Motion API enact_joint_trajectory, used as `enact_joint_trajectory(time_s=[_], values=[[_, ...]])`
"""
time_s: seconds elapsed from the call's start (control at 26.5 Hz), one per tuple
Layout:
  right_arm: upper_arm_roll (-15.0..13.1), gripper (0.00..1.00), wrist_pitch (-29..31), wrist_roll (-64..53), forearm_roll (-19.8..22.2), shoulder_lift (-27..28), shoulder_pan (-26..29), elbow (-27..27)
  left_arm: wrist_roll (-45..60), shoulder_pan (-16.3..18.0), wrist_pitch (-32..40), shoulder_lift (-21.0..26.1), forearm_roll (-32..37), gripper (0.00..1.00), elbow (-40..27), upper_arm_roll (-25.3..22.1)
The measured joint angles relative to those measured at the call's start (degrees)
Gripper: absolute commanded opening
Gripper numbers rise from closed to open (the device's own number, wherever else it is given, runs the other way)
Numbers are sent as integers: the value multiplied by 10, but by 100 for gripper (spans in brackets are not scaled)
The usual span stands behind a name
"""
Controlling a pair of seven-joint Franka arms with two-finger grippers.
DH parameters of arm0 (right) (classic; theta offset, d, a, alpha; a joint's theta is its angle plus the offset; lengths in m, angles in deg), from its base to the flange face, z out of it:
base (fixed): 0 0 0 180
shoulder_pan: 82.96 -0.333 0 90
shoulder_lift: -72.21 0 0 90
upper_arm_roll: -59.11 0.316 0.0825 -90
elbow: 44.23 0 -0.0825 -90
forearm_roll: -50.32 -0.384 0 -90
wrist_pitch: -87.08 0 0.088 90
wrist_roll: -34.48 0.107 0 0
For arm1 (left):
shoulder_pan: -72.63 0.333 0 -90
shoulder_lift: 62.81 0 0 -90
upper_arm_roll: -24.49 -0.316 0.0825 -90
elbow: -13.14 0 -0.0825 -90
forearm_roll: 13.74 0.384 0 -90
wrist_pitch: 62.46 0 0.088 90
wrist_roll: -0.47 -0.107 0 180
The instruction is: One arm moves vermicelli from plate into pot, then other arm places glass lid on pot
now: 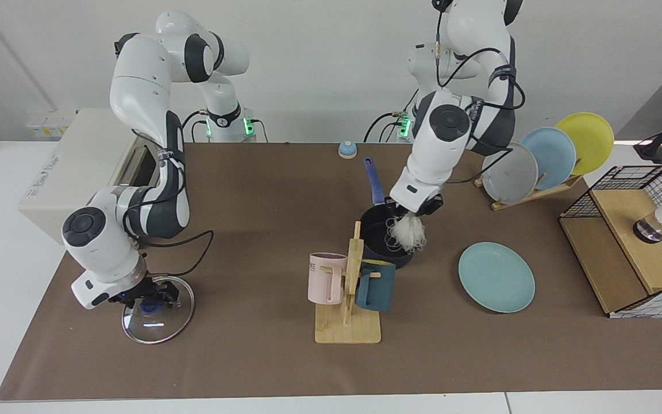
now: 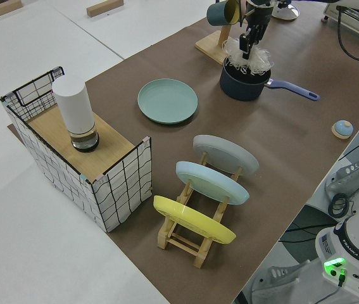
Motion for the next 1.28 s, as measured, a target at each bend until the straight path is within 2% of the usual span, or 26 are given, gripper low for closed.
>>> enact_joint_trajectory(time_s=[0.15,0.45,0.49,0.53,0.64,0.68,0.91,0.94,0.98,1.02,1.06,1.28], values=[[0,99,0,0,0,0,0,0,24,-4,-11,-5,2,0,-26,20],[2,99,1,0,0,-1,-1,0,26,-1,-112,-4,2,0,-102,18],[3,93,1,0,0,-1,-1,0,26,-1,-116,-4,2,0,-104,17],[3,77,1,0,0,-1,-1,0,26,0,-118,-4,2,0,-104,17],[3,6,1,0,0,-2,-1,0,26,1,-126,-5,2,0,-104,17],[3,0,1,0,0,-2,-1,0,26,2,-131,-5,2,0,-104,16],[5,0,2,-8,0,-4,-2,0,58,3,-165,-5,31,0,-110,17],[5,0,2,-8,0,-4,-2,0,64,3,-170,-5,40,6,-110,17],[5,0,2,-8,0,-5,-2,0,69,3,-174,-5,47,28,-111,18],[6,0,3,-8,0,-7,-2,0,72,3,-176,-5,51,85,-111,18],[6,0,4,-8,-1,-9,-3,0,74,3,-177,-5,53,99,-111,18],[9,0,-1,-8,-4,-49,-16,-2,77,3,-179,-5,55,100,-111,18]])
